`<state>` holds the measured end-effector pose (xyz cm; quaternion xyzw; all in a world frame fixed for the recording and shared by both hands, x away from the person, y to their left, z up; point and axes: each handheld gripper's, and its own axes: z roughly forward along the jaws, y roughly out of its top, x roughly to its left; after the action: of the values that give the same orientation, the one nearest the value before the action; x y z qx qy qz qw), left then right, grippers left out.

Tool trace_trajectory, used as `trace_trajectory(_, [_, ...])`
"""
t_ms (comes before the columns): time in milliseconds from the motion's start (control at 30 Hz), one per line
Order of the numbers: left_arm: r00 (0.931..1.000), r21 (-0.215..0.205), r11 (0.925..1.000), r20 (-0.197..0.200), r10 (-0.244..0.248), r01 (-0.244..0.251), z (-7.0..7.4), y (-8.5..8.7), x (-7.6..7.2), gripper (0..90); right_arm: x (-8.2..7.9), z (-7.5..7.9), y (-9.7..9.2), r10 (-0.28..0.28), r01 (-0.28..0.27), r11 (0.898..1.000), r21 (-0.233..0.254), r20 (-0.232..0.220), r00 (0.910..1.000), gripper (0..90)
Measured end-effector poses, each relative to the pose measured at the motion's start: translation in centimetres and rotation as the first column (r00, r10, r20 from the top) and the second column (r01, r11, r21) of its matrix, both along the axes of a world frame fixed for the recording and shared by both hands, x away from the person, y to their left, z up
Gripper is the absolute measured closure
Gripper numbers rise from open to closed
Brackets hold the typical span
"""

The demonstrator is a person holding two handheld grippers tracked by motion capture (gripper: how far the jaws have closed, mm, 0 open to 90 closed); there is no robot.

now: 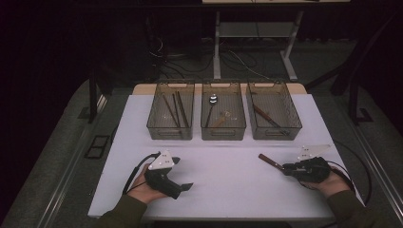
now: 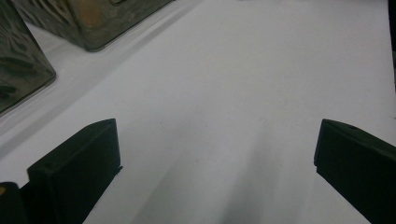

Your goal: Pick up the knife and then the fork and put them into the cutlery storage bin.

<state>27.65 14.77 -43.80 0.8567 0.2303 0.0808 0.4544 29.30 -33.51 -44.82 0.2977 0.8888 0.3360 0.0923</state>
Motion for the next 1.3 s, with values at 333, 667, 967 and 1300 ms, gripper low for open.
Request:
trace_trajectory(333, [1.0000,-0.006,1.0000,-0.001,0.001,-0.001,0.02,0.01,-0.03,0.0,0.22,0.15,-0.07,-0.002,0.002,1.000,0.005,-0.016,0.9999,76.9])
trace_trajectory(667, [1.0000,-0.003,1.0000,-0.001,-0.003,0.003,0.02,0.01,-0.01,0.0,0.34,0.64,-0.47,-0.027,0.027,0.999,0.046,-0.015,0.9995,77.0])
trace_trajectory(967, [1.0000,0.000,1.0000,-0.001,-0.004,0.004,0.02,0.01,-0.01,0.0,0.44,0.85,-0.53,-0.019,0.021,0.998,0.065,-0.023,0.9995,77.0])
trace_trajectory(1300, [1.0000,0.000,1.0000,0.000,-0.005,0.005,0.02,0.01,-0.02,0.0,0.38,0.56,-0.03,-0.002,0.003,1.000,0.018,-0.017,0.9998,76.8])
